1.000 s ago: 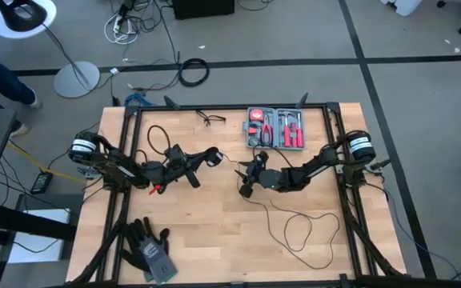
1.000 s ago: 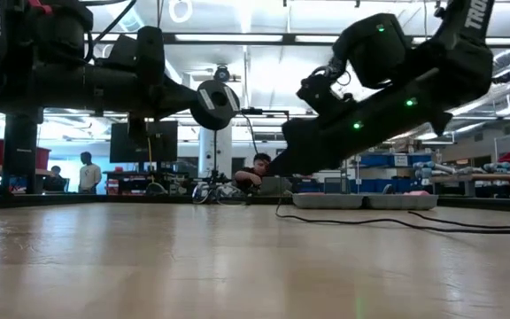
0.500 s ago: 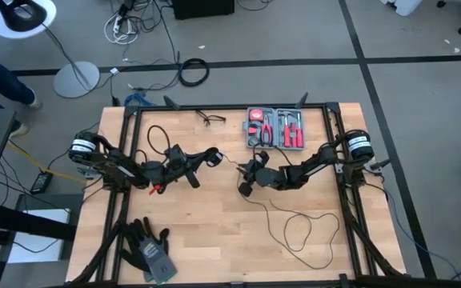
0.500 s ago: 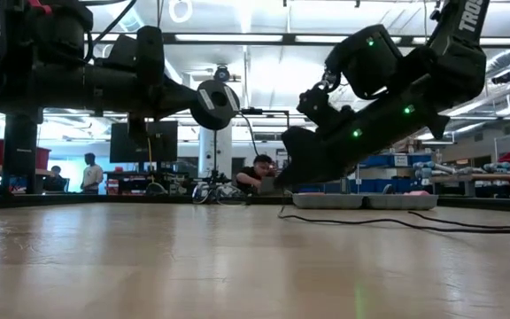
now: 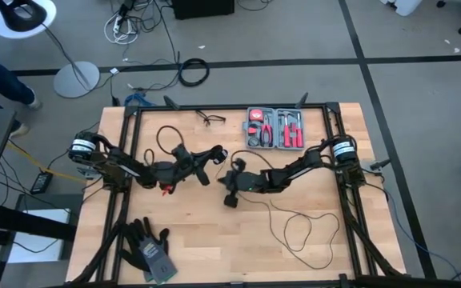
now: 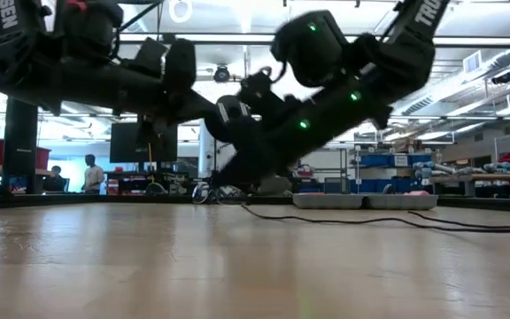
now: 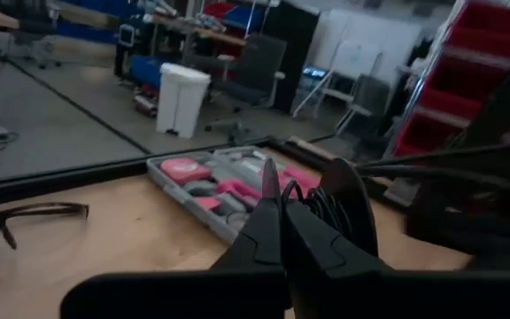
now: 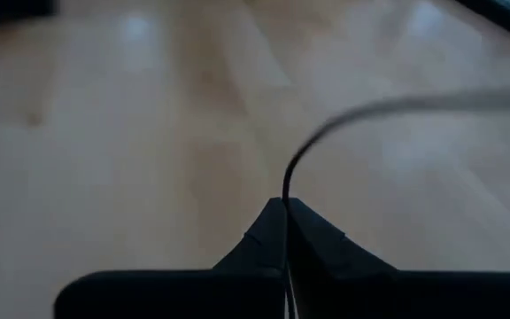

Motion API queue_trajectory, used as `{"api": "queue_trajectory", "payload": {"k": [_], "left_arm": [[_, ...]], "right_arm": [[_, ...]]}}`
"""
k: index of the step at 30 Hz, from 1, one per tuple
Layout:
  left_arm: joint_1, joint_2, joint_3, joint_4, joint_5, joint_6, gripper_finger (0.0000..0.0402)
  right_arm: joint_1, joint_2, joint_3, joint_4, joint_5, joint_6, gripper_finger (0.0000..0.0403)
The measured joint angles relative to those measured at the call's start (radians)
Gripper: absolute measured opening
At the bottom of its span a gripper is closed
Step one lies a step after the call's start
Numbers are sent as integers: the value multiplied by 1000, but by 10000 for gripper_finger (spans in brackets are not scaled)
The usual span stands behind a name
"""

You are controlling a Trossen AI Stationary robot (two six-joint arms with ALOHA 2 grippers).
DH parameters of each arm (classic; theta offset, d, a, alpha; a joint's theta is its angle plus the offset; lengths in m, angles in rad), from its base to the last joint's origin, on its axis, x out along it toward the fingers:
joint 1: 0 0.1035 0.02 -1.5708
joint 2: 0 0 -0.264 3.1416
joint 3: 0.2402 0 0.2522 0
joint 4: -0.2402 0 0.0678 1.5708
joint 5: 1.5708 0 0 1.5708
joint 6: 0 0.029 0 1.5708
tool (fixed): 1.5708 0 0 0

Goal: Coil cords
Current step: Coil the black wire onto the spool

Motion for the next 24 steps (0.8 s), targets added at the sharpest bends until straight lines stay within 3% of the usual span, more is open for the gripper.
{"api": "queue_trajectory", "payload": {"k": [8, 15, 24], "left_arm": [[0, 0, 82, -262, 3, -1, 0], [0, 0, 139, -503, 164, -8, 0], [0, 0, 178, -714, 307, -19, 0]], "right_arm": [[23, 2, 132, -144, -103, -168, 1], [34, -56, 181, -310, -137, -263, 0], [27, -152, 186, -470, -100, -295, 0]]}}
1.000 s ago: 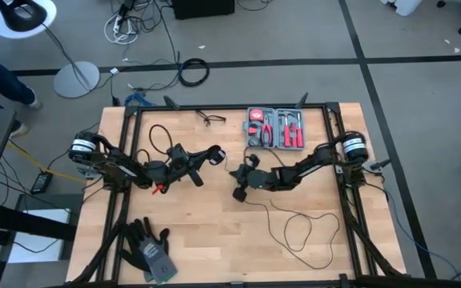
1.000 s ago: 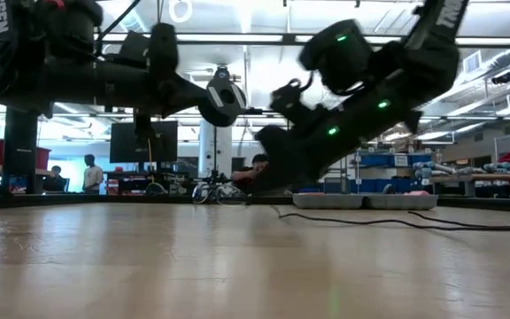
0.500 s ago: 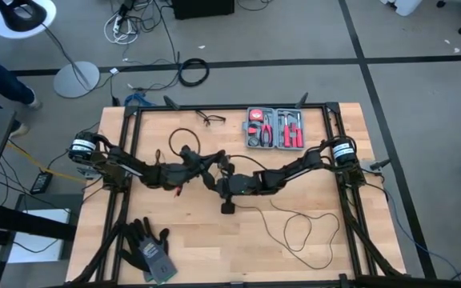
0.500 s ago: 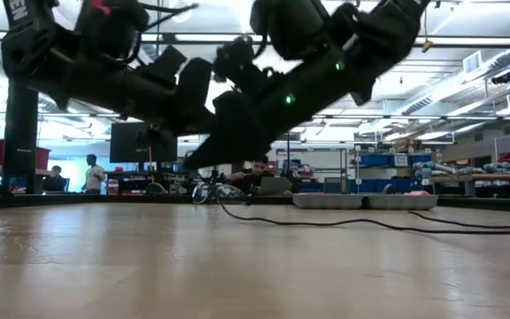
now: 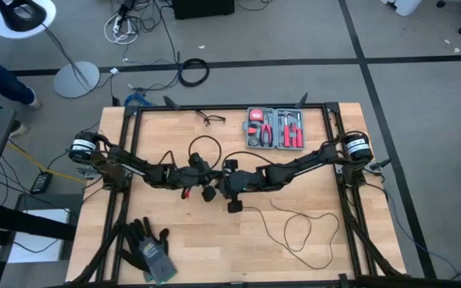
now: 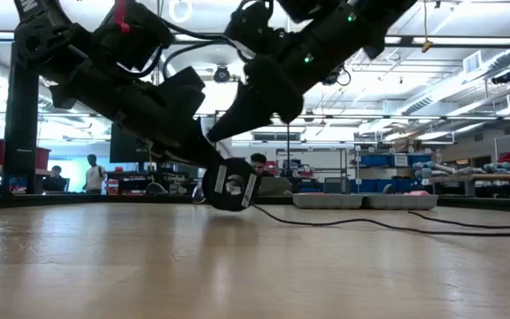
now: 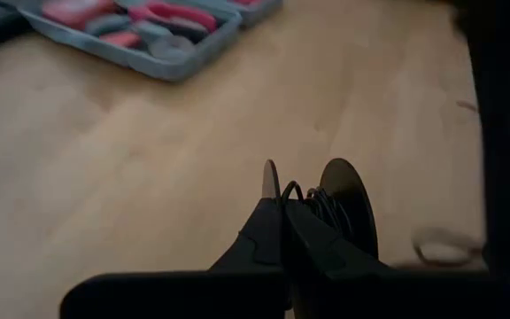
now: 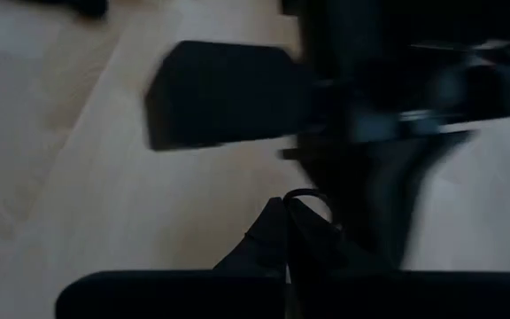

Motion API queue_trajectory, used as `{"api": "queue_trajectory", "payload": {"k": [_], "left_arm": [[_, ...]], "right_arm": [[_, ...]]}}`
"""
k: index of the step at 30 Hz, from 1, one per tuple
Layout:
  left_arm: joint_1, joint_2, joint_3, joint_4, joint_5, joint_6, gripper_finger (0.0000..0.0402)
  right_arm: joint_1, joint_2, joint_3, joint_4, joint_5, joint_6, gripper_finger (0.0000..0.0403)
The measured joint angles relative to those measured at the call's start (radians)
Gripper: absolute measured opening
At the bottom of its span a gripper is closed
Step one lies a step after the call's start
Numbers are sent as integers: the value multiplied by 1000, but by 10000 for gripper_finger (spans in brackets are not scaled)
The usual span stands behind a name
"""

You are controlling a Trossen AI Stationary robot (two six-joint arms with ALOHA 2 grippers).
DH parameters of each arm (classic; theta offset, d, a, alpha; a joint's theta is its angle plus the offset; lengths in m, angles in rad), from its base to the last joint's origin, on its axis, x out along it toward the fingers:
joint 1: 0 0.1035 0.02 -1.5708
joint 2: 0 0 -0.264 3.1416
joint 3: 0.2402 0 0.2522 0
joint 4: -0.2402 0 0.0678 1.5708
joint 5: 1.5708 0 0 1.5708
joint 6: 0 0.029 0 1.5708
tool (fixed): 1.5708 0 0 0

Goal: Coil cords
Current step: Coil the black wire onto the spool

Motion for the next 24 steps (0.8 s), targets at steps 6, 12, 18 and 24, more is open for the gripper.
{"api": "queue_trajectory", "payload": {"k": [6, 12, 18, 24], "left_arm": [[0, 0, 10, -24, 47, 0, 0], [0, 0, 6, -3, 39, -1, 0], [-2, -51, -81, 251, 18, 8, 0], [-2, -51, -198, 517, -30, 0, 0]], "right_arm": [[-10, -56, 0, -124, 87, -3, 0], [-10, -76, -1, -289, 219, 72, 0], [-10, -76, -58, -355, 250, 225, 0], [4, -78, -249, 80, 263, 282, 0]]}}
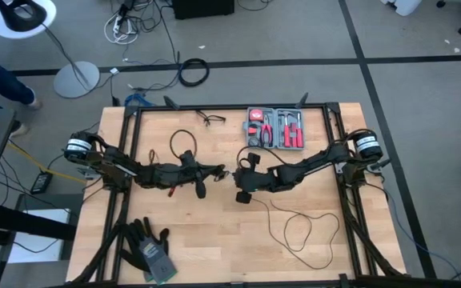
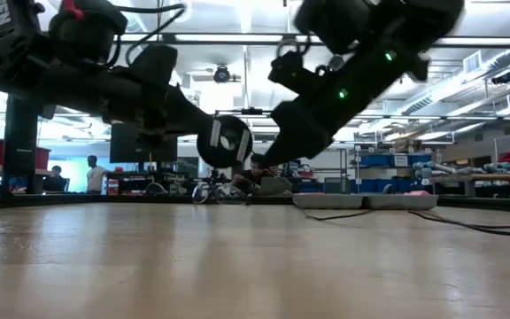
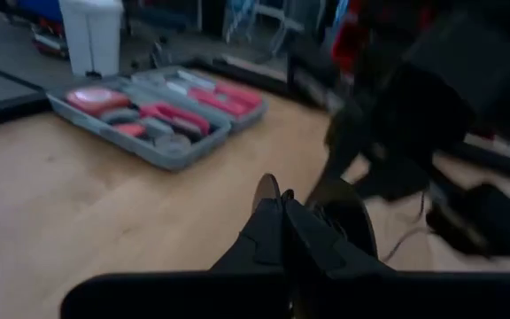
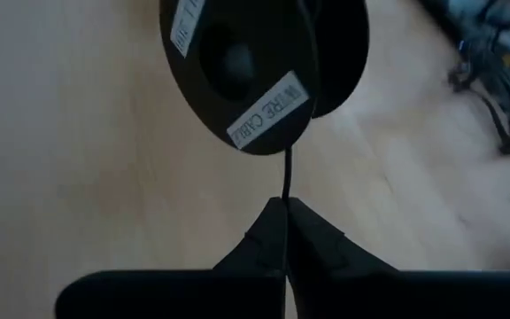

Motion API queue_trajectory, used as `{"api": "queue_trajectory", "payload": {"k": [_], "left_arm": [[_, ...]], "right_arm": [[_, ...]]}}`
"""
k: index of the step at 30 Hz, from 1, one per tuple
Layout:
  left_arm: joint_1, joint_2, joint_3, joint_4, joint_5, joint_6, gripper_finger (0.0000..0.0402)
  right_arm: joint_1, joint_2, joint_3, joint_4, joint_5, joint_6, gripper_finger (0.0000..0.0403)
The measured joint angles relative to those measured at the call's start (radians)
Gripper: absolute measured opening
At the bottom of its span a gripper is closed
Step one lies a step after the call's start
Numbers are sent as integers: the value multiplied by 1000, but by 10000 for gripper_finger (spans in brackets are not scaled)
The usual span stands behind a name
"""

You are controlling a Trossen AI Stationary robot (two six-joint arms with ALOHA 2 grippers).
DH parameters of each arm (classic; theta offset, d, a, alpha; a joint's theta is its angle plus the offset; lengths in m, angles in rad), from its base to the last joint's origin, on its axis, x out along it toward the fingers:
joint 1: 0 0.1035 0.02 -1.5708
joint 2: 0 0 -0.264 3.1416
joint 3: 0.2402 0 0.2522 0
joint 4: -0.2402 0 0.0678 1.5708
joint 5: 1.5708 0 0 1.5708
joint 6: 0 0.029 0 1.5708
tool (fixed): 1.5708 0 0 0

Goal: Coil cords
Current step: Coil the black wire onto the spool

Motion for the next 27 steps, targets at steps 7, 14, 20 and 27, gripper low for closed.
{"api": "queue_trajectory", "payload": {"k": [7, 14, 20, 27], "left_arm": [[3, 2, -34, 162, -60, 9, 0], [19, 1, -50, 260, -155, 9, 0], [19, 1, -90, 316, -214, 3, 0], [15, 2, -109, 382, -238, 8, 0]], "right_arm": [[-26, 36, -221, 579, -35, -32, 18], [-32, 24, -302, 596, -65, 66, 68], [17, -66, -386, 600, -51, 62, 94], [46, -158, -493, 618, -6, 195, 98]]}}
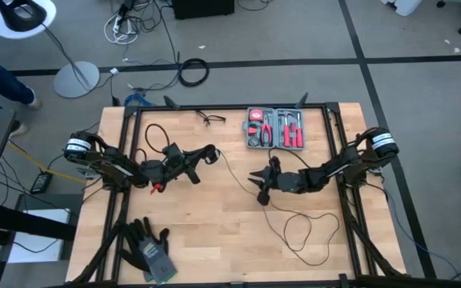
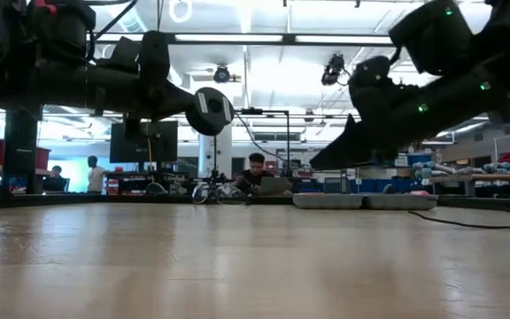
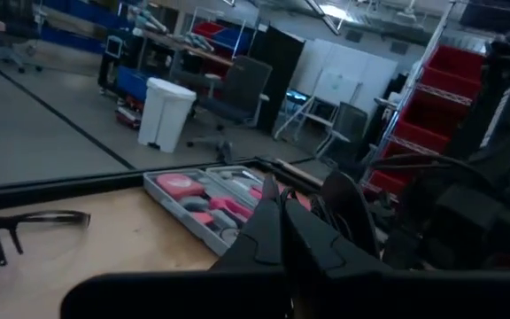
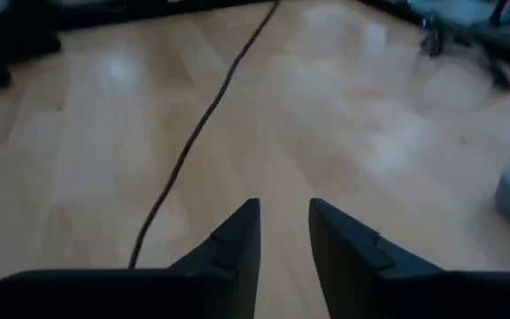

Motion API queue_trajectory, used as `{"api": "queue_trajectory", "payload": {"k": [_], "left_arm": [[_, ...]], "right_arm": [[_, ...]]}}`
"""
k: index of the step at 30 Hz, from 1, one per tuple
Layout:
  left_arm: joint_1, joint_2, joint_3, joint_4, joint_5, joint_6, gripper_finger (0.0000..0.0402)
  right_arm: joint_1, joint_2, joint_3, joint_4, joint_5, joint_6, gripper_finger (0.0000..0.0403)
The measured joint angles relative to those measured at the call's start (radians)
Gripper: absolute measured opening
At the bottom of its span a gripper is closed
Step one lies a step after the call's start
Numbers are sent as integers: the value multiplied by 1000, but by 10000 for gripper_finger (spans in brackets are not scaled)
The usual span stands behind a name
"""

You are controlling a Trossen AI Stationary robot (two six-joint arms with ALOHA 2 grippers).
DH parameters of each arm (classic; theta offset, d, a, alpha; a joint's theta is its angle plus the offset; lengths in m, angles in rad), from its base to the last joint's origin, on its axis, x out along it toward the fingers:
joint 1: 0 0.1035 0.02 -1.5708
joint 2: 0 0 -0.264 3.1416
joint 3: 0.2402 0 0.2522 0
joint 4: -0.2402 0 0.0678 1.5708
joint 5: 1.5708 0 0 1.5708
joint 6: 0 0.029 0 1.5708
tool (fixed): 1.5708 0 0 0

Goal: Coil cords
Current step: Coil the black wire onto the spool

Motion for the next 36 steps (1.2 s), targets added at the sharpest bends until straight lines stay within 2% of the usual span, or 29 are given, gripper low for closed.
{"api": "queue_trajectory", "payload": {"k": [6, 11, 16, 24, 27, 31, 36], "left_arm": [[0, 0, 2, -34, -10, 24, 0], [0, 0, 3, -37, -17, 26, 0], [0, 0, 3, -43, -18, 26, 0], [0, 0, 4, -51, -21, 26, 0], [0, 0, 4, -51, -21, 29, 0], [0, 0, 4, -50, -20, 29, 0], [0, 1, 20, -51, -20, 21, 0]], "right_arm": [[-22, 76, 36, 158, -12, 55, 111], [-46, 154, 127, 163, -64, 48, 119], [-61, 216, 211, 148, -103, -49, 119], [-84, 230, 256, 63, -103, -62, 113], [-86, 230, 256, 61, -104, -62, 95], [-80, 229, 256, 48, -100, -62, 19], [-76, 229, 257, 27, -44, -48, 4]]}}
